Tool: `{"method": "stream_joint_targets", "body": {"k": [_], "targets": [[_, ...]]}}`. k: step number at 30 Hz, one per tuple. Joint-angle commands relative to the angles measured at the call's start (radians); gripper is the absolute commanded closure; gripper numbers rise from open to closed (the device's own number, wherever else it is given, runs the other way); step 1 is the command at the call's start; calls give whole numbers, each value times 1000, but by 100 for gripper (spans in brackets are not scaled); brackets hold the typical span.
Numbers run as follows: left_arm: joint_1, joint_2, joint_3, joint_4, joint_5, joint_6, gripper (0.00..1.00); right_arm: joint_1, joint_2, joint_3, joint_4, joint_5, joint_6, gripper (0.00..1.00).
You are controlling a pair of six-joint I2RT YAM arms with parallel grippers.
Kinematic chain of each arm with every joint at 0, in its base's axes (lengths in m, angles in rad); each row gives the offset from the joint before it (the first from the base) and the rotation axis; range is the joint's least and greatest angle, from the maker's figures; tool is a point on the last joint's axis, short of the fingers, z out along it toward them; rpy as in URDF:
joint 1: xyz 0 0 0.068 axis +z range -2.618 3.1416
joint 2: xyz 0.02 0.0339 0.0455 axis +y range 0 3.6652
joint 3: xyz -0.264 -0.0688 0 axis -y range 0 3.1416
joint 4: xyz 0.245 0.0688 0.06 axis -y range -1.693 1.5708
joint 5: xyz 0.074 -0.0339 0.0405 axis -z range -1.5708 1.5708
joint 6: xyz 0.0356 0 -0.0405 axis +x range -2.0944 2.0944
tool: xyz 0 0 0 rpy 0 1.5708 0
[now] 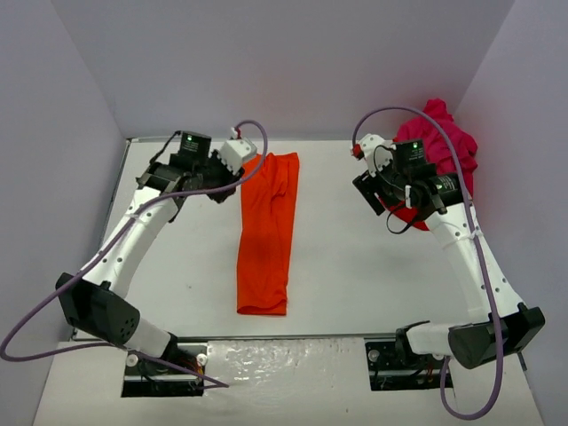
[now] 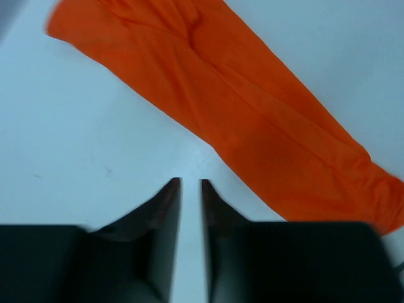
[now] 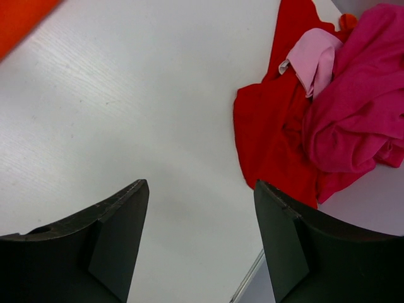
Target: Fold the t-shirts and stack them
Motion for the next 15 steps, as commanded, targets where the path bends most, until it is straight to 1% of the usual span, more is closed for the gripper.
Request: {"method": "stream_joint_targets", "body": {"k": [1,4,8,10,12,15], "targets": [[-36,89,-119,42,65,23,100,-22,-31,37,50,-55,34,35],[-49,147,-138,64,70,21,100,-47,-51,19,51,-88,35,33],[-60,293,-97,57,85,36,100,-77,-74,0,52,-128,37,31],[-62,353,-43,46,93,44,100,-85,-72,-2,52,-139,40,31],[-71,450,9,17,101,59,100,-93,-63,1,50,-148,44,31],[-76,554,120,-22,108,81,100,-101,-52,4,52,-154,47,31]]}}
